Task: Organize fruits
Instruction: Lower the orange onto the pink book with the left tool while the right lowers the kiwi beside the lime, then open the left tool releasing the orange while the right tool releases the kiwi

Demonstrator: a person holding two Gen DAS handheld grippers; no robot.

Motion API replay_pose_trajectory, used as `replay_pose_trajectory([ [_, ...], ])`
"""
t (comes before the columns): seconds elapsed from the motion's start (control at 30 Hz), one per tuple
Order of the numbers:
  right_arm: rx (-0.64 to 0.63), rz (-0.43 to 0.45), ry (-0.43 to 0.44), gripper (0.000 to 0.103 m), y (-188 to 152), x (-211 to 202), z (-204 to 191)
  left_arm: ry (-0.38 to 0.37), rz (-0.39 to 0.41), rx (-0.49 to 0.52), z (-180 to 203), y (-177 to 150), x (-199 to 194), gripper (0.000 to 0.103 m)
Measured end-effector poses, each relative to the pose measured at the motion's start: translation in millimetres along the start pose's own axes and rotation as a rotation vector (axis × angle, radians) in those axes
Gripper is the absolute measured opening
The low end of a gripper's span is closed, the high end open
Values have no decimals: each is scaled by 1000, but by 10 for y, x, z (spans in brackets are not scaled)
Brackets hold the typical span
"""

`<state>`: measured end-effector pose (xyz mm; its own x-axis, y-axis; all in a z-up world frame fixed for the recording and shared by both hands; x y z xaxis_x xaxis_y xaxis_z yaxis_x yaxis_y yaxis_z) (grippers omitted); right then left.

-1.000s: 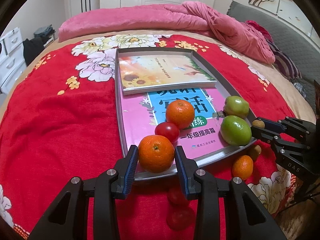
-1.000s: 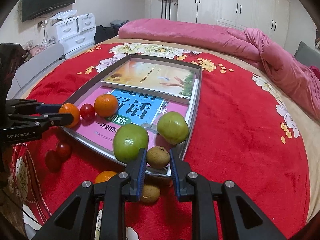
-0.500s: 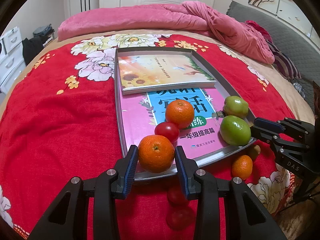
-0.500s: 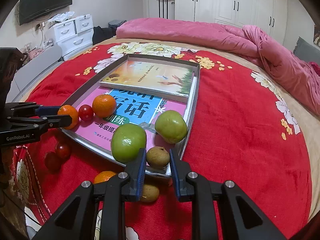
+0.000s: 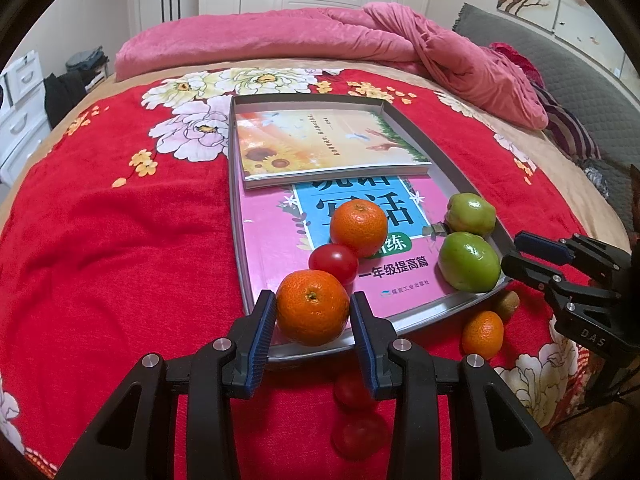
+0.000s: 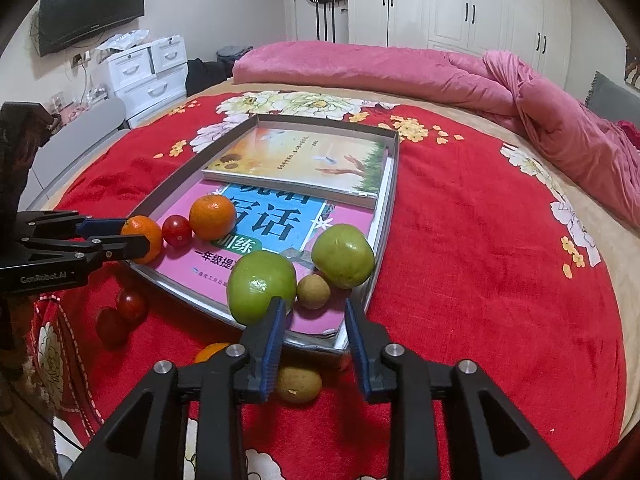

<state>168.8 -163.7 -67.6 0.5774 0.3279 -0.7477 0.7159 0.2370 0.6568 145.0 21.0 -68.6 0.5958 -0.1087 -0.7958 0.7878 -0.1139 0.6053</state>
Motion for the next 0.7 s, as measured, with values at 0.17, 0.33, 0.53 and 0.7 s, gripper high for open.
replay_pose_trajectory([
  [0.17, 4, 15, 2, 38, 8, -36, -3, -4, 2, -3, 0, -4, -4, 40],
  [0.33, 10, 24, -2, 41, 10, -56, 7, -13, 3, -11, -11, -12, -9, 40],
  [0.53, 12, 30, -2, 42, 13, -73, 9, -25, 10, -23, -25, -11, -27, 43],
  [0.7, 13, 34, -3, 45, 18, -86, 11, -30, 25, -23, -11, 2, -66, 49],
])
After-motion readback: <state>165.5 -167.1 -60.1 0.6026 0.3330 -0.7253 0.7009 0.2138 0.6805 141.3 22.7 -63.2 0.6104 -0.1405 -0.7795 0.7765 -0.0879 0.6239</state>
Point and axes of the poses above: each gripper's, at about its wrist camera, not at the fingertips, and x roughly the way its jaws point, z to its right, y to its top, the point moved 3 cm from there along x, roughly the way its jaws point, and after that the axes turned 9 degrees about x, right-handed, at the moved point
